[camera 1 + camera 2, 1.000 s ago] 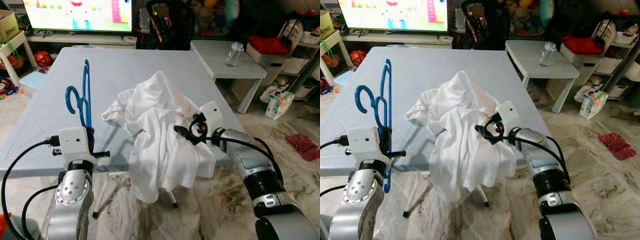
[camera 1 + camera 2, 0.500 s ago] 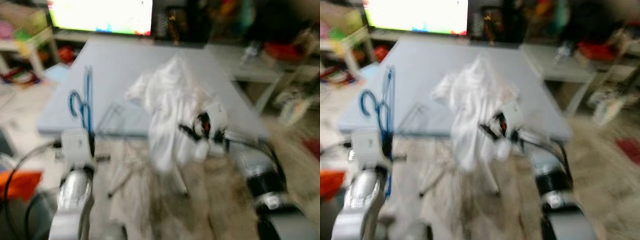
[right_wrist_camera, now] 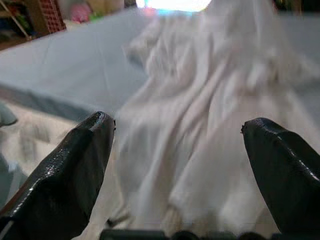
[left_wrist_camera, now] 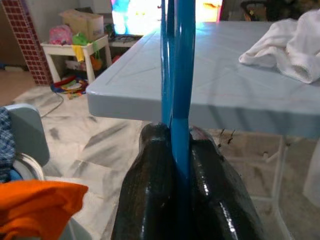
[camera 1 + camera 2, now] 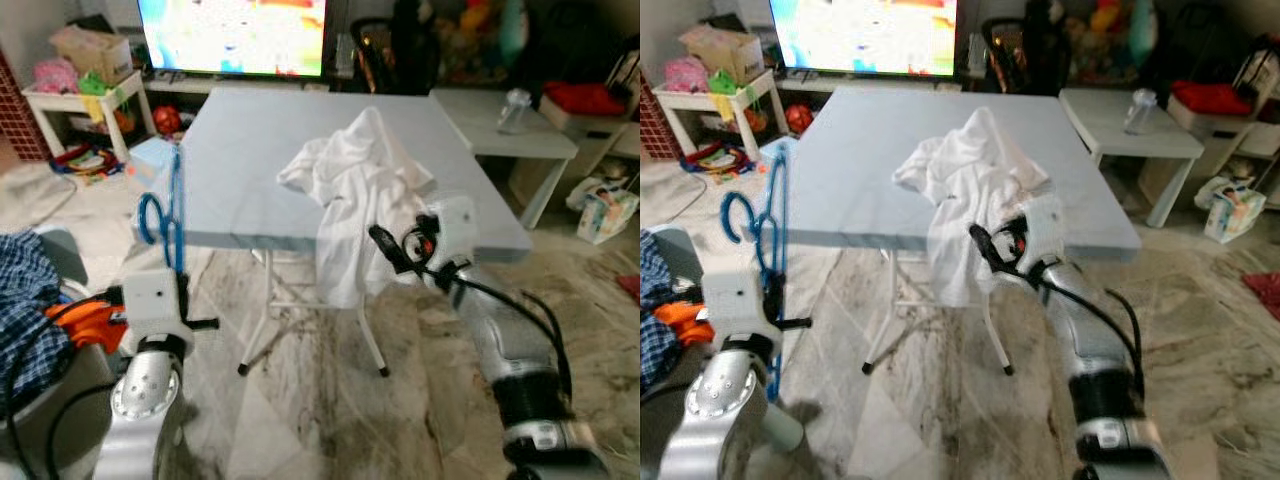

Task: Hang hanger

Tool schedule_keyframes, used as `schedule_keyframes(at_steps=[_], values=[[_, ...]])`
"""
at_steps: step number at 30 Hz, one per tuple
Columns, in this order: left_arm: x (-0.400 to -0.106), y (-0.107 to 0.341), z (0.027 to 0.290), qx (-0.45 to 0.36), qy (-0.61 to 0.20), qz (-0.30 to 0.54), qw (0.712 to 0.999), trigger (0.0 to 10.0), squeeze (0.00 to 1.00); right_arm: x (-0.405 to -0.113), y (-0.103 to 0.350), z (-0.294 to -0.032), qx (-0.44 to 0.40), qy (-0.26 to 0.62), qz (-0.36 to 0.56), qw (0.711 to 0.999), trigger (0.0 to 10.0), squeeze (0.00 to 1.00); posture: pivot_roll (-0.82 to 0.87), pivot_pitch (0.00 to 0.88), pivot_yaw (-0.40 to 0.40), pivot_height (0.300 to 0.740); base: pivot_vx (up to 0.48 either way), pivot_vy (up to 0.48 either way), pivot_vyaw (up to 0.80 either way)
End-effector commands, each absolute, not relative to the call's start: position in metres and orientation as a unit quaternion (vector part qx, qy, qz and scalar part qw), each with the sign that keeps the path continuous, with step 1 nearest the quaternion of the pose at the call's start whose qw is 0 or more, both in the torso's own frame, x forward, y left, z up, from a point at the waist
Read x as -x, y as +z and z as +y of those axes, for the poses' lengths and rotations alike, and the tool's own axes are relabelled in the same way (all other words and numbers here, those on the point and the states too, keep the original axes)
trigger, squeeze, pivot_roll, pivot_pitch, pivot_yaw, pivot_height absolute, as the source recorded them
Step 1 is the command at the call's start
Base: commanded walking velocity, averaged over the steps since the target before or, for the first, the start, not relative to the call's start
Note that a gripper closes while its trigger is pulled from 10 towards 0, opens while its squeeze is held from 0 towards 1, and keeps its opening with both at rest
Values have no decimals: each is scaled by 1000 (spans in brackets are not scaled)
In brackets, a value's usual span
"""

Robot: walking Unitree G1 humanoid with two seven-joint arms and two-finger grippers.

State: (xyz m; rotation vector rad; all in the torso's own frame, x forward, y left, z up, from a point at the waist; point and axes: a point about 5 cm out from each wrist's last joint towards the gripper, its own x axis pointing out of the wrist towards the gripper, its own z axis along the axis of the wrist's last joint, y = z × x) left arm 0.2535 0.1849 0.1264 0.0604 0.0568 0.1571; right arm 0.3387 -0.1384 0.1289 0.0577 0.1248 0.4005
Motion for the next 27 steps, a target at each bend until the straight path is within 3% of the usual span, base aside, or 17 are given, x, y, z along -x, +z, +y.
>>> schedule_keyframes(at_steps=[1, 14, 27], values=[[-256, 133, 181, -29, 64, 16, 997, 10000, 0, -340, 146, -139, -26, 190, 26, 981, 10000, 0, 112, 0, -72, 740, 0, 0, 0], [-253, 132, 179, -12, 43, 21, 999, 10000, 0, -325, 145, -138, -91, 125, -3, 988, 10000, 0, 106, 0, -67, 740, 0, 0, 31], [-253, 134, 179, -11, 36, 16, 999, 10000, 0, -315, 134, -127, -74, 133, 9, 988, 10000, 0, 119, 0, -78, 740, 68, 0, 0]])
